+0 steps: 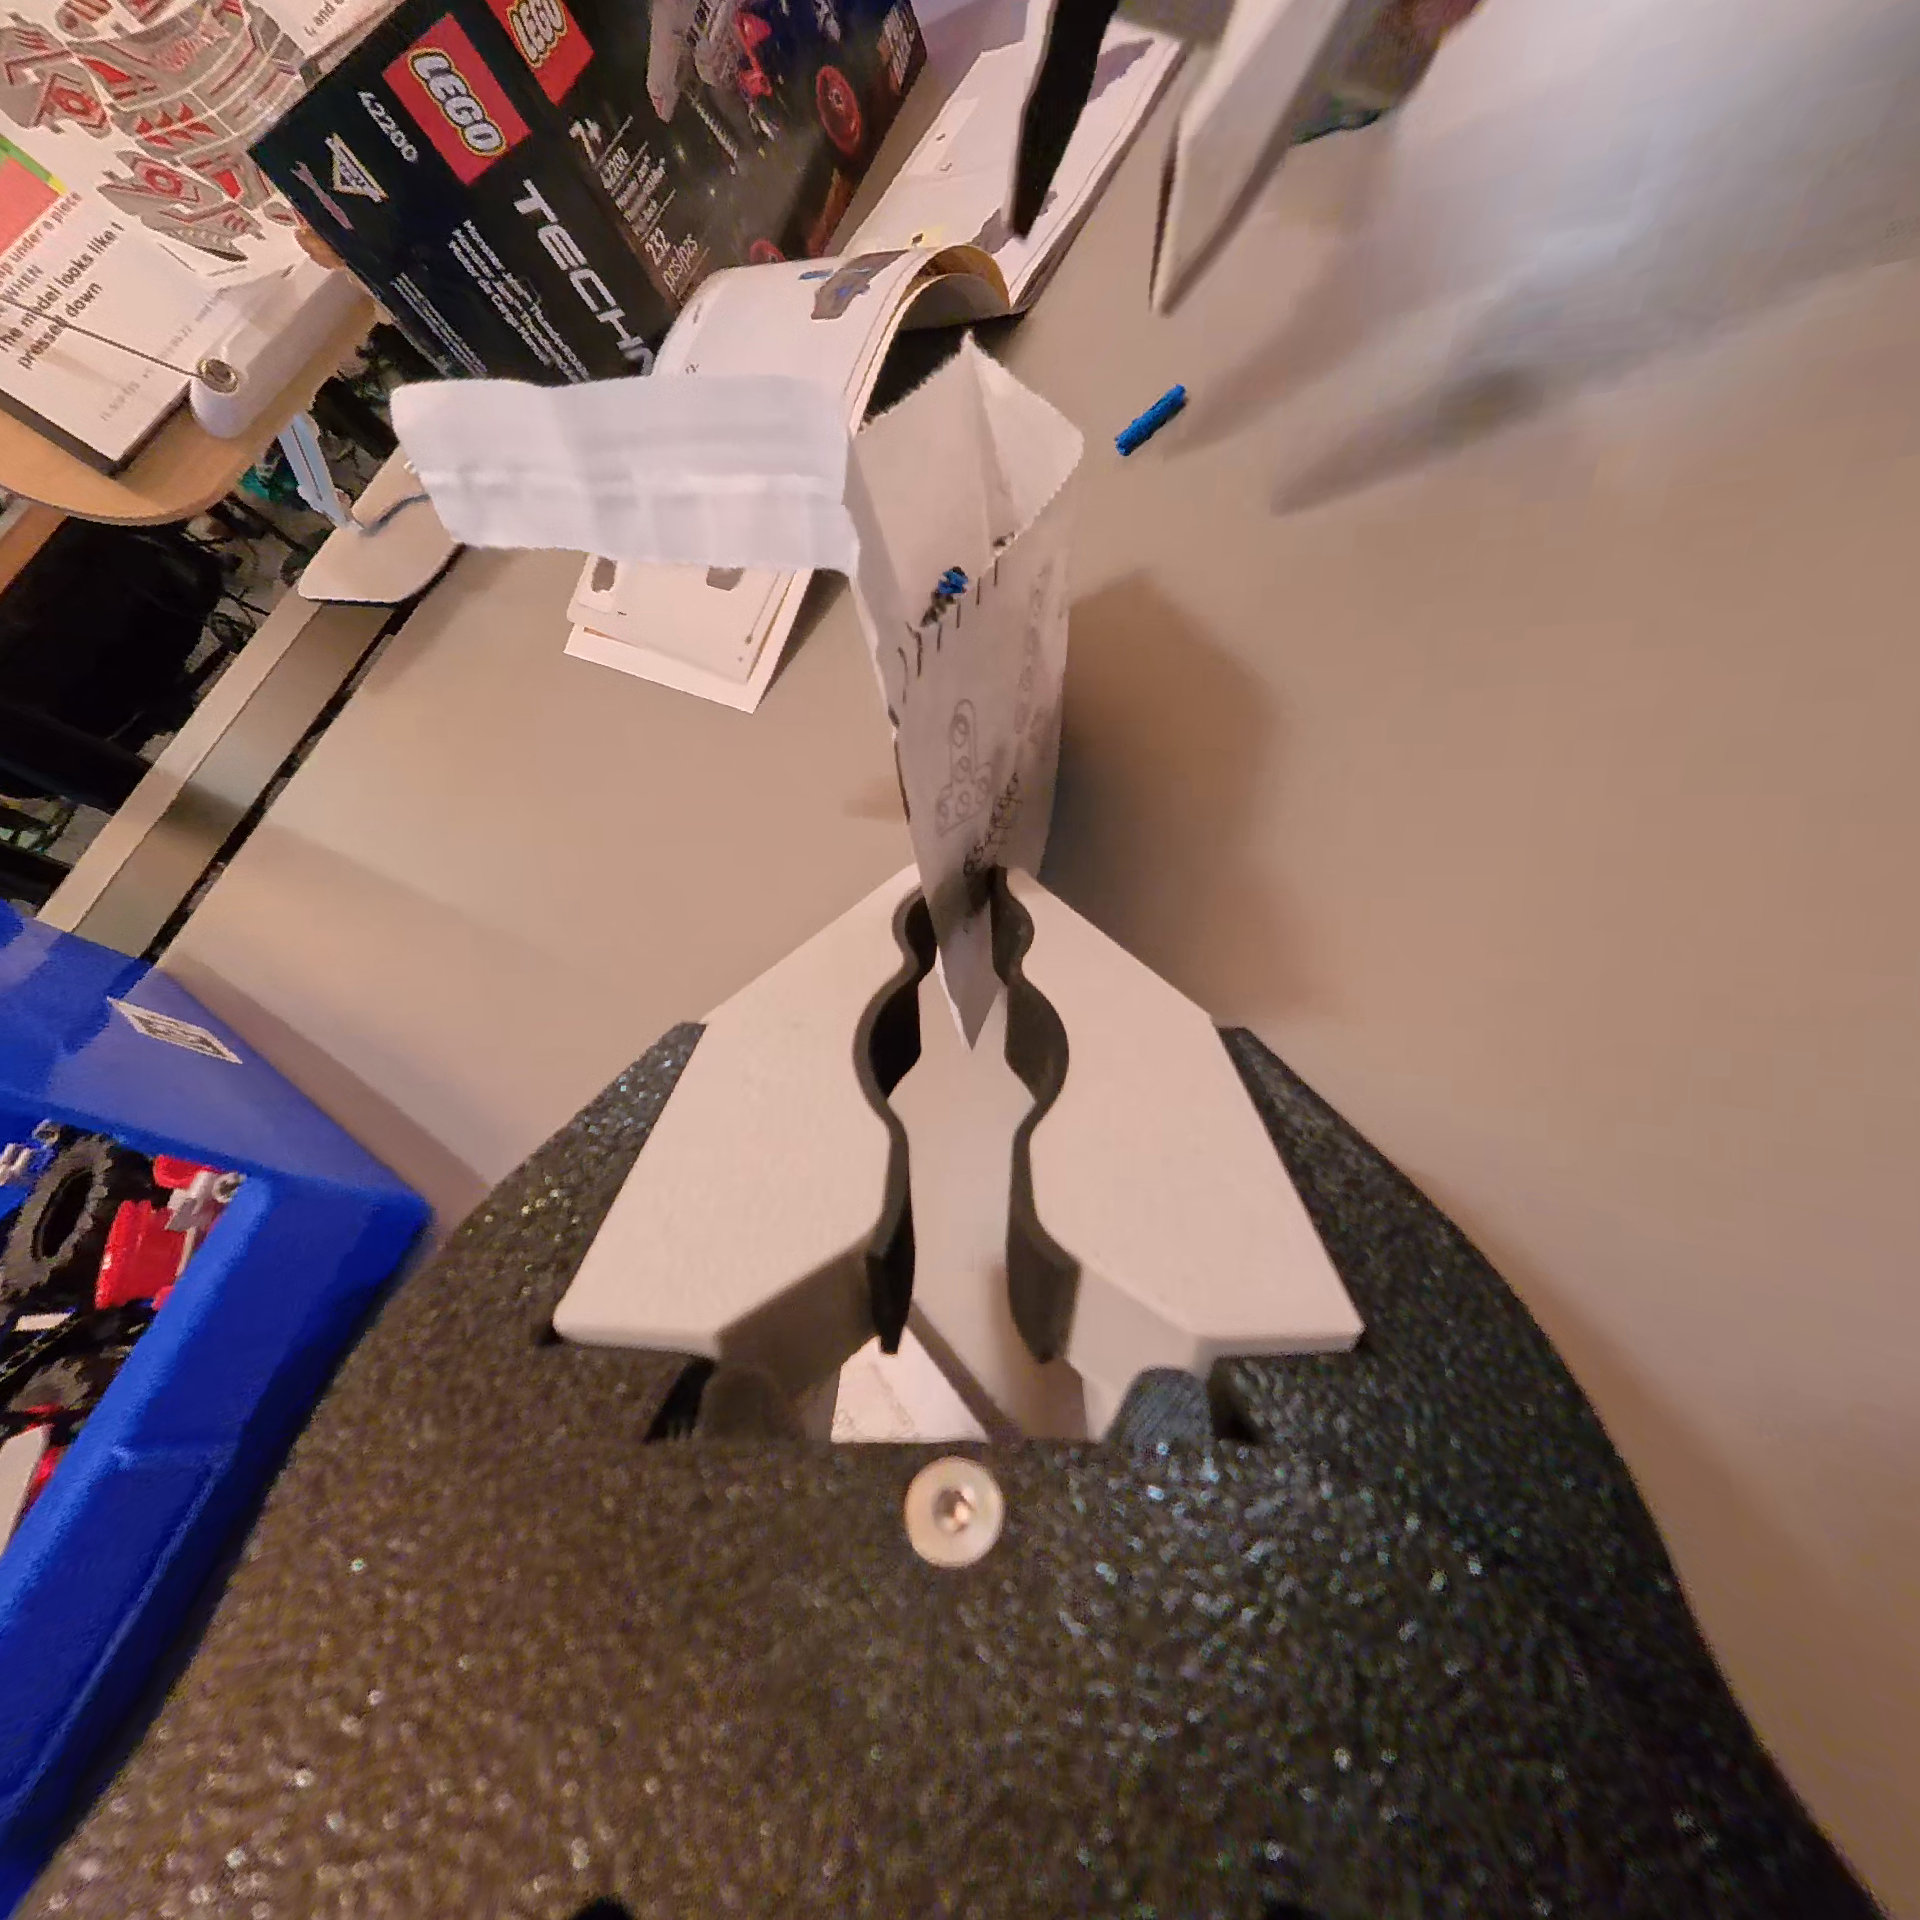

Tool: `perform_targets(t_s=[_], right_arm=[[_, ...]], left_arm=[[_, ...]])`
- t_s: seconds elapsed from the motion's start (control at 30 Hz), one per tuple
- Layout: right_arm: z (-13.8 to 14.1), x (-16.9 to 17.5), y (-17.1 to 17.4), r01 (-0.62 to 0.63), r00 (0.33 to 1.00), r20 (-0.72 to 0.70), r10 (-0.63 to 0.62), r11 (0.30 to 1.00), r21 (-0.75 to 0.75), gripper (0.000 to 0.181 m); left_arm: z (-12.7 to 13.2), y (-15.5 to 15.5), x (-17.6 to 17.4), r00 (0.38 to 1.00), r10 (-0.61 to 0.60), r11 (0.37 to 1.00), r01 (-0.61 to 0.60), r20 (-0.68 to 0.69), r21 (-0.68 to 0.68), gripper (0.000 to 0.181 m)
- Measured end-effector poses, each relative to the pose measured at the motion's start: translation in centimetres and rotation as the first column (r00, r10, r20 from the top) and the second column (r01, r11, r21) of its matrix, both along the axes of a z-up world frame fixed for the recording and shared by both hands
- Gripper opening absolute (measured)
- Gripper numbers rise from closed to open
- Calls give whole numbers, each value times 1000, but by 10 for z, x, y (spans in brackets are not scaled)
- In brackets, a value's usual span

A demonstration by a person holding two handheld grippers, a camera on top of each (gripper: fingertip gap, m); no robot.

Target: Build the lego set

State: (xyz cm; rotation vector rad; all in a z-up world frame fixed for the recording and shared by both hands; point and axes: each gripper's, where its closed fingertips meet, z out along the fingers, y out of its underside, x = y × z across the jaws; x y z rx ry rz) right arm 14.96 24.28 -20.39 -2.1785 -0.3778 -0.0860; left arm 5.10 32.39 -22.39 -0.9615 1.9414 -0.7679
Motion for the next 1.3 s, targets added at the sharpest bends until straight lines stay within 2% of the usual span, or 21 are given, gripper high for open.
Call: perform_targets(t_s=[0.07, 0.2, 0.3, 0.4, 0.47, 0.53, 0.57, 0.73, 0.93, 1.13, 1.23, 1.3], right_arm=[[0, -9, 7, -48, 998, 38, 47, 999, 26, 48], [19, -23, 20, -128, 989, 97, 114, 980, 153, 51], [13, -45, 32, -251, 961, 159, 226, 955, 158, 55], [1, -46, 47, -271, 951, 187, 245, 954, 125, 58], [-8, -44, 53, -268, 955, 155, 253, 959, 92, 53], [-12, -54, 50, -342, 934, 129, 332, 937, 70, 30], [-13, -58, 49, -362, 927, 134, 351, 930, 68, 25], [-8, -56, 49, -350, 929, 159, 333, 933, 90, 0], [9, -52, 49, -322, 945, 123, 302, 926, 196, 0], [34, -46, 48, -283, 959, 76, 274, 899, 334, 0], [39, -45, 49, -251, 963, -5, 270, 901, 354, 0], [44, -46, 49, -241, 958, -51, 281, 892, 382, 0]], left_arm=[[2, 2, -2, 1000, -2, 1000, 2, -7, 21, 7], [3, 5, -12, 1000, -16, 999, 17, -22, 45, 7], [7, 4, -13, 999, -47, 999, 46, 6, 5, 7], [9, 2, -13, 998, -62, 998, 62, 6, -7, 7], [10, 0, -13, 997, -74, 997, 74, -1, 0, 7], [9, 2, -14, 998, -68, 998, 68, -9, 7, 7], [8, 5, -15, 998, -60, 998, 60, -18, 13, 7], [14, 8, -15, 999, -51, 998, 52, 16, -30, 7], [22, 8, -11, 997, -29, 996, 34, 65, -86, 12], [38, 21, -6, 985, 74, 978, -42, 154, -203, 47], [35, 15, -8, 991, 42, 961, -5, 130, -275, 49], [25, 13, -9, 996, 25, 966, -3, 81, -257, 53]])
